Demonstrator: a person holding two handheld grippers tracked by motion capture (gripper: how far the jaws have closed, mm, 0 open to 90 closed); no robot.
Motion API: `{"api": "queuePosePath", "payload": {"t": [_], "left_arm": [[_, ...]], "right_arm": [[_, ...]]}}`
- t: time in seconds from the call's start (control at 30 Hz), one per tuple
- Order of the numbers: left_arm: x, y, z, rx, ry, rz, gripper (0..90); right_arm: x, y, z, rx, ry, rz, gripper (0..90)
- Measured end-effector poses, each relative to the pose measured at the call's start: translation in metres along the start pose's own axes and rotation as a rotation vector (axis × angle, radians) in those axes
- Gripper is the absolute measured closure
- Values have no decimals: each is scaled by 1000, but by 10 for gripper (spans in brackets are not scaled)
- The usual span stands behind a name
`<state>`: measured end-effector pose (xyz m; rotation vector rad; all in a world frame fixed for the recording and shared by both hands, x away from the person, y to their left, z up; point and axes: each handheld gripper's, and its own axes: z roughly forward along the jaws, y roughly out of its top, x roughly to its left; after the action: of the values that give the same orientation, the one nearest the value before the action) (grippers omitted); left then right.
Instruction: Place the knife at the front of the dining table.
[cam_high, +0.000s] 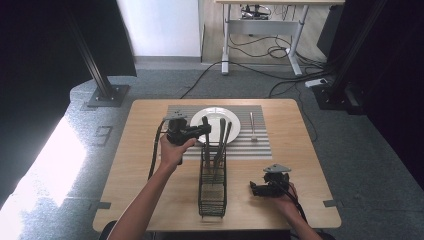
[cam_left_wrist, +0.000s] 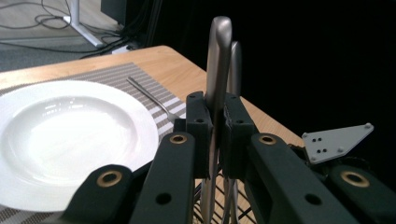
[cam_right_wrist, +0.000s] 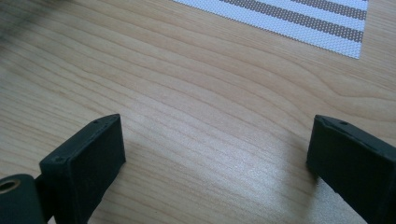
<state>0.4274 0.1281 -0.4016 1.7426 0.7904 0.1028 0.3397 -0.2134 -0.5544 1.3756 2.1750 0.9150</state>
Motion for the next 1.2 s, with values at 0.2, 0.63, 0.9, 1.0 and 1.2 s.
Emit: {"api": "queuePosePath", "payload": {"t": [0.2,0.63,0.9,1.0,1.2], "left_arm": [[-6,9,-8,-29,-3,23,837],[-18,36,-41,-131,7,43,837],[-23,47,-56,-158,24,72,836],[-23,49,-62,-162,33,76,836],[-19,53,-75,-200,34,54,836]], "right_arm": [[0,0,0,-2,-2,1,44],[0,0,0,-1,-2,1,43],[0,0,0,-2,-2,1,43],[0,0,0,-1,-2,1,43],[0,0,0,-2,-1,1,43]]}}
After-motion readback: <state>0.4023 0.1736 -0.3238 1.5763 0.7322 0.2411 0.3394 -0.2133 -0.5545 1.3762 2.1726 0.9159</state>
